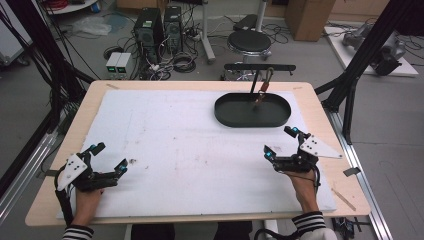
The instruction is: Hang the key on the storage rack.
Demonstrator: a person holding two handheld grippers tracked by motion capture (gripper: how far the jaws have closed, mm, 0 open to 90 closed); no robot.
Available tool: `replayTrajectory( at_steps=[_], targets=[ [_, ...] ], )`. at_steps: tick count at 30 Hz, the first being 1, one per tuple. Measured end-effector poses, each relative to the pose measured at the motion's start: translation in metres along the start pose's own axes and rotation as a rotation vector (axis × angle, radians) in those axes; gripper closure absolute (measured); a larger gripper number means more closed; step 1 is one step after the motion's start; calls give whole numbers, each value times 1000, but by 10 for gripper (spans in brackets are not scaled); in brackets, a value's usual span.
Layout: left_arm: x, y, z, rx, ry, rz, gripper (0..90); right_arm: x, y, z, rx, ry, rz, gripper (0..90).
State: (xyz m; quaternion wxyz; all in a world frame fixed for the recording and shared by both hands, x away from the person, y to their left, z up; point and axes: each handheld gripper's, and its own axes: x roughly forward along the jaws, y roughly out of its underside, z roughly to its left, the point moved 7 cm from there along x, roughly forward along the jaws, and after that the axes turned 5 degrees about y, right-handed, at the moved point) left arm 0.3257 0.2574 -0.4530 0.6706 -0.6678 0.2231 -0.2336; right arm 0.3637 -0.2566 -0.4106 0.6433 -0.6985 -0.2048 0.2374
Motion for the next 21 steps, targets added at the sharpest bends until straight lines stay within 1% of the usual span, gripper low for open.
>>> replayTrajectory(
  at_steps=[1,2,4,6,7,8,9,11,14,16,17,21],
  targets=[
    [0,0,0,3,1,2,21,0,0,0,0,0,0,3],
    [0,0,0,3,1,2,21,-1,6,-3,0,12,-9,3],
    [0,0,0,-3,0,-3,21,-3,11,-5,10,19,-8,3],
    [0,0,0,3,-1,-2,20,-6,17,-6,15,28,-9,3],
    [0,0,0,5,-1,-1,20,-6,17,-6,15,28,-9,3],
    [0,0,0,6,-1,-1,21,-7,20,-6,26,20,-17,3],
    [0,0,0,4,-2,-1,21,-9,27,-7,42,19,-22,3],
    [0,0,0,2,-3,-2,20,-10,32,-7,38,23,-20,3],
    [0,0,0,7,-2,0,21,-11,36,-7,39,27,-27,3],
    [0,0,0,8,-3,-1,21,-12,40,-7,56,23,-42,3],
    [-1,0,0,8,-2,-1,21,-13,42,-6,58,29,-45,3],
    [-1,0,0,4,-3,-6,21,-13,45,-9,70,39,-43,3]
  ],
)
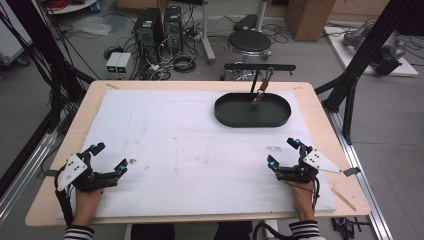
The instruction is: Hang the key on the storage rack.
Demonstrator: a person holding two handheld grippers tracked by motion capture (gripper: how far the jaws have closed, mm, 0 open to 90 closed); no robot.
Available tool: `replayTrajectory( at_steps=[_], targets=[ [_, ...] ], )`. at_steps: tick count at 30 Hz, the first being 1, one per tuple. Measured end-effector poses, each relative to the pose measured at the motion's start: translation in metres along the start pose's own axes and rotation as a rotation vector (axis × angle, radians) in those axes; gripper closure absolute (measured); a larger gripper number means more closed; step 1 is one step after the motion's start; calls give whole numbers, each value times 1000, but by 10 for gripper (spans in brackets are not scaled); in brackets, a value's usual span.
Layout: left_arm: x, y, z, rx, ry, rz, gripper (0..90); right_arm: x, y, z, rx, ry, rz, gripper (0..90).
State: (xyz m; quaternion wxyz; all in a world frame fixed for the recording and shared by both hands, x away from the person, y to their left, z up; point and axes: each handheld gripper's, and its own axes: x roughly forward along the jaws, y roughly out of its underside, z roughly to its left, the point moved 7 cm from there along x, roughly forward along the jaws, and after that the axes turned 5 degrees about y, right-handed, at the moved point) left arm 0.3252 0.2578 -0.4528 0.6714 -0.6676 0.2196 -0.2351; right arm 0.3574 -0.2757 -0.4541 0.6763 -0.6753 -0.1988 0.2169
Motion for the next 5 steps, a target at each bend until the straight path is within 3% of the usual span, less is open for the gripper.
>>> replayTrajectory(
  at_steps=[5],
  targets=[
    [-1,0,0,0,0,-6,21,0,1,0,-5,9,4,4]
  ],
)
